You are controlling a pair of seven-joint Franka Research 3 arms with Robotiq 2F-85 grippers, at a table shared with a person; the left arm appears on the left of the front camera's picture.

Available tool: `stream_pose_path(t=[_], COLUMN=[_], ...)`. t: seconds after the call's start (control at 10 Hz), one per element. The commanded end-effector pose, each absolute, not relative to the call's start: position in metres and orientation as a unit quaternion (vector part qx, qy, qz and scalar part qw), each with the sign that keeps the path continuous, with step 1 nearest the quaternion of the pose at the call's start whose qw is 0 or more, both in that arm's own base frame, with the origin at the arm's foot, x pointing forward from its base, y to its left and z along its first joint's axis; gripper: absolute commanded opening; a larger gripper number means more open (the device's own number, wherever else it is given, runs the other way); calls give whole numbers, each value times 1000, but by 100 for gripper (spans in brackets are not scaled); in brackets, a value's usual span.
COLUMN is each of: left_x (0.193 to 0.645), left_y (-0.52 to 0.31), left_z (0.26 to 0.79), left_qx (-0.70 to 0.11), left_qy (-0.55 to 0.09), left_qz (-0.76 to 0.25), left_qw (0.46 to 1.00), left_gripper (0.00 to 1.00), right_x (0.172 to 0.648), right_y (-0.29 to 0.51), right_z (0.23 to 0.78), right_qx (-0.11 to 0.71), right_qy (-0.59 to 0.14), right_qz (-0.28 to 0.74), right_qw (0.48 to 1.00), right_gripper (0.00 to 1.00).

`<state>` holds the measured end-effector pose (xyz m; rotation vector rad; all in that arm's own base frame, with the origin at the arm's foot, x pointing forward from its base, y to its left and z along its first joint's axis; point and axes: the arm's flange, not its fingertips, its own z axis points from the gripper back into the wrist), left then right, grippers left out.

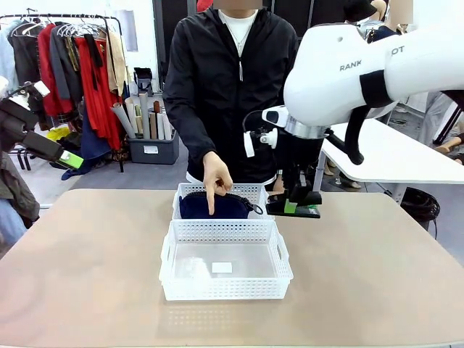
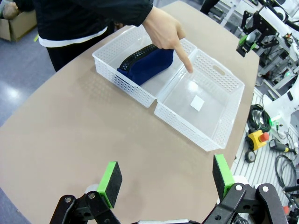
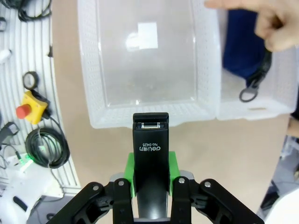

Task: Distribute items into two baskets.
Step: Place the picked Stapler into the Organizing basket as instructed by the person.

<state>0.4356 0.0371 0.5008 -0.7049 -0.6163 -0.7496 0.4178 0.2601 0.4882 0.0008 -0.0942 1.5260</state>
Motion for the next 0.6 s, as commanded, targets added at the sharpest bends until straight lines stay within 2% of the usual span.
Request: stream_pose_path(t=[0.0, 0.5], left_x=[433, 433], left_y=[38, 38], left_z=[501, 501], left_qx=[-327, -327], left_qy=[-287, -287], left_qz=[-356, -356], left_qw=[827, 827], left_gripper=[100, 100], right_x=[416, 421], right_y=[271, 317], right_z=[483, 463], right_qx=[12, 26], right_qy=[-62, -76], right_qz=[708, 730], right_qw=[703, 679], right_gripper=[0, 0])
